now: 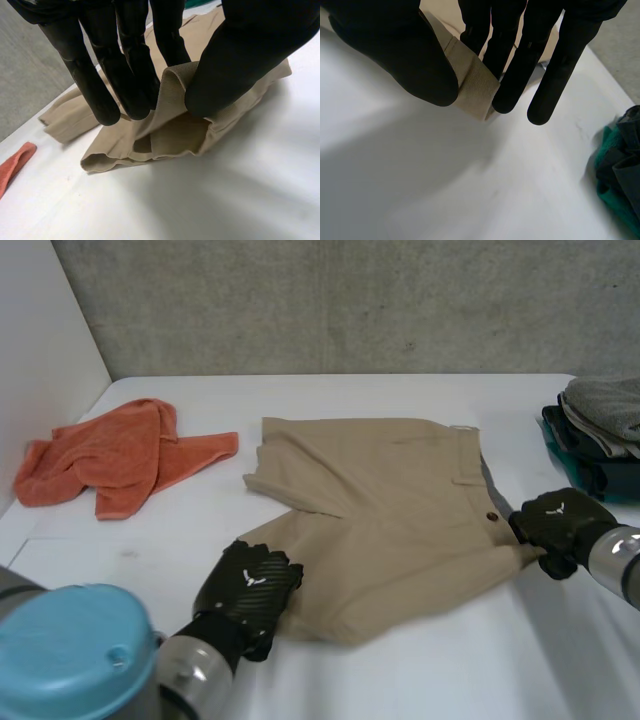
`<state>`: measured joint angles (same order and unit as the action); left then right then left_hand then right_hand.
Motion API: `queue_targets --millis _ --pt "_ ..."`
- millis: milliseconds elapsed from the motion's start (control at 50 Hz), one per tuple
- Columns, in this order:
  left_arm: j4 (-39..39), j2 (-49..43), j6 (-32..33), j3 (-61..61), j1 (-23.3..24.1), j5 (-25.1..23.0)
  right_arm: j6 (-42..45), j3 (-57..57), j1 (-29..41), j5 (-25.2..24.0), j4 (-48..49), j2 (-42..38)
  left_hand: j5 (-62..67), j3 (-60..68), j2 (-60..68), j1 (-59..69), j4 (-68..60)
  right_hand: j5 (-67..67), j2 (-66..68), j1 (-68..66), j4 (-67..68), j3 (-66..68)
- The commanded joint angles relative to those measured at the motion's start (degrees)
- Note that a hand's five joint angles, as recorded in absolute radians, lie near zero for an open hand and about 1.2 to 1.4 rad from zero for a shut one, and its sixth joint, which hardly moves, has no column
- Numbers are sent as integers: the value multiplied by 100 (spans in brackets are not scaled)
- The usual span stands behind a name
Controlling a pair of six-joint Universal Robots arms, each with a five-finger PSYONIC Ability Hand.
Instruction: Fold the laundry.
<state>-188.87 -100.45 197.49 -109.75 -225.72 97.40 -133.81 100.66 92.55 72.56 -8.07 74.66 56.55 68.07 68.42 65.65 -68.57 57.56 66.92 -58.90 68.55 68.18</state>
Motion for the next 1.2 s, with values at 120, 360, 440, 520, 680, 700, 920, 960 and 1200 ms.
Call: queue_targets --millis 120,360,440,520,680,700,920,960,1200 --pt "3419 834 -70 156 99 -845 2236 762 -229 74 -2577 1261 1345 1193 1158 1435 -1143 1244 1308 -2110 1145 1182" --pt "1715 -61 0 1358 -551 -881 490 -334 -10 74 -1199 306 1345 1193 1158 1435 -1143 1244 1308 -2110 1145 1182" --pt "1056 -843 26 2176 -886 -697 -73 -1020 192 232 -812 -240 1345 1193 1158 1435 -1143 1244 1308 -2110 1145 1182" --pt "467 -1774 44 3212 -992 -494 -409 -1803 368 566 -372 -908 1345 1193 1158 1435 -1143 1244 1308 -2110 1145 1182" --pt "-62 -3699 246 5550 -1018 -327 -620 -3605 861 1322 454 -2464 1345 1193 1158 1435 -1143 1244 1308 -2110 1145 1182" --pt "-97 -4014 359 5970 -1009 -266 -620 -3772 887 1392 525 -2631 1345 1193 1158 1435 -1143 1244 1308 -2110 1145 1182" --pt "-554 -5546 773 8127 -1027 60 -664 -5127 1124 1692 1816 -3977 -52 -204 -239 38 253 -465 -402 -401 -564 -527" --pt "-580 -5626 773 8154 -1027 60 -682 -5144 1133 1753 1931 -4012 -5655 -5807 -5842 -5565 5857 -5438 -5374 4572 -5537 -5500" --pt "-405 -4669 694 6987 -833 350 -1710 -4065 1037 1921 817 -2686 -5655 -5807 -5842 -5565 5857 -5756 -5692 4890 -5855 -5818"
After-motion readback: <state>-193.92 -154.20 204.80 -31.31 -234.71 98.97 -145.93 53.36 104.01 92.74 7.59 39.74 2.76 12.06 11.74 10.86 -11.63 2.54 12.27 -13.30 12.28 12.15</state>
